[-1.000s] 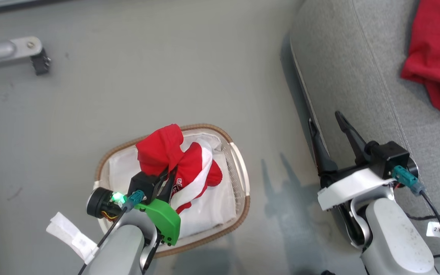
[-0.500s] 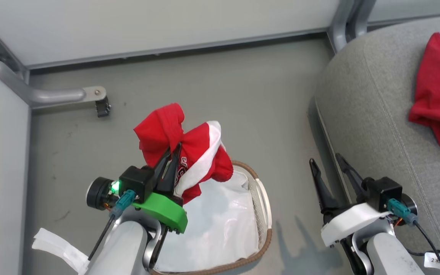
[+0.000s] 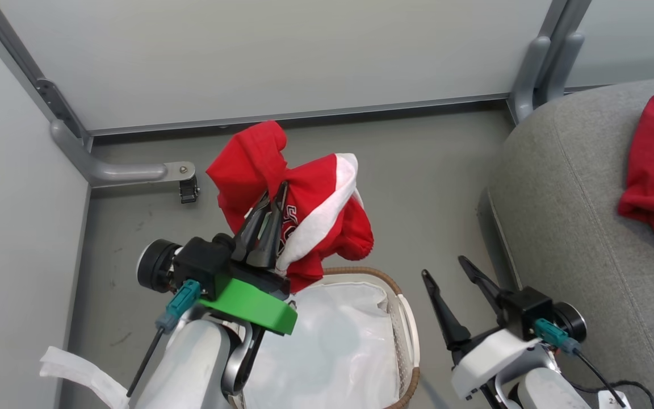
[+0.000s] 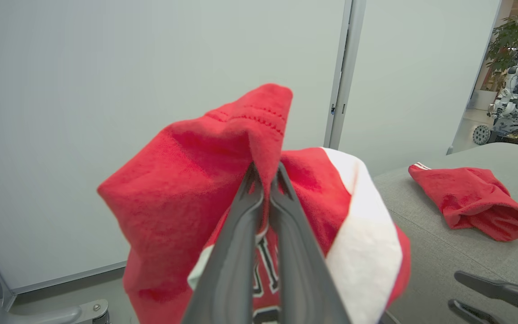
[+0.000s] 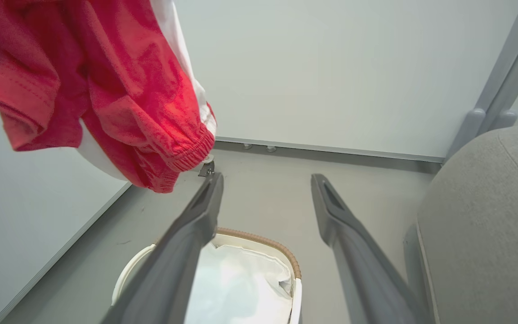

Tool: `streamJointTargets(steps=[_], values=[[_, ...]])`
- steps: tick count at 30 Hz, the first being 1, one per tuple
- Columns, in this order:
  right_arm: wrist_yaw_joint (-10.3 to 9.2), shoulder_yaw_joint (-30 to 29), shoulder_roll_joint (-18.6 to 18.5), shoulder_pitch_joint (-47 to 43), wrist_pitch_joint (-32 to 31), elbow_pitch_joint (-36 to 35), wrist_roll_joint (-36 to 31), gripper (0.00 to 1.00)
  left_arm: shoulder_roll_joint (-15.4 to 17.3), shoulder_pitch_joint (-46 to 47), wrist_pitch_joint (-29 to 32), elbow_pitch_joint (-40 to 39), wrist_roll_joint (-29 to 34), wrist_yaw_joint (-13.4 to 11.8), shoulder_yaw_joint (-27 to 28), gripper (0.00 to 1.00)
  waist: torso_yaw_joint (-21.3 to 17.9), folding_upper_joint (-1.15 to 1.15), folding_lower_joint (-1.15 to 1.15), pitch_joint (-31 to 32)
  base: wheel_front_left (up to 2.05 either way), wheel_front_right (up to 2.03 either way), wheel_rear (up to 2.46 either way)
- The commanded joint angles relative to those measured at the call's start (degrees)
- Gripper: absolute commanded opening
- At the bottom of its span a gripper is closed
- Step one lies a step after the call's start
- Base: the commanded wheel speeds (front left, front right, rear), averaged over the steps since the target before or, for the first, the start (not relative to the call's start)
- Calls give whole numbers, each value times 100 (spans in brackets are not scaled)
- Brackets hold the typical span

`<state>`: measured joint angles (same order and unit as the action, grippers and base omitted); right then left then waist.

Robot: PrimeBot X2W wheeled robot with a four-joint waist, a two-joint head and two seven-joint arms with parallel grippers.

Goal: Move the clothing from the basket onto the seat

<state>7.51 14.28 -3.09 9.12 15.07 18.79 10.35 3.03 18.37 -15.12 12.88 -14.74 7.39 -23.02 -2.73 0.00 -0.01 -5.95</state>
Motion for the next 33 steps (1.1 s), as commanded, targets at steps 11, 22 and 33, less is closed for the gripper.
streamJointTargets(steps=[11,22,33], values=[[-5,1264,-154,916,14,-58,-74,100,-9,-45,-4,-267,-263,17,-471,0,350,0,1,55,0,0,0],[-5,1297,-15,1604,13,529,-489,70,-9,75,-4,-245,-614,18,-1155,0,798,0,1,53,0,0,0],[-5,1340,2,1426,13,740,-47,0,-10,-72,-4,-142,-705,18,-1093,0,781,0,1,82,0,0,0]])
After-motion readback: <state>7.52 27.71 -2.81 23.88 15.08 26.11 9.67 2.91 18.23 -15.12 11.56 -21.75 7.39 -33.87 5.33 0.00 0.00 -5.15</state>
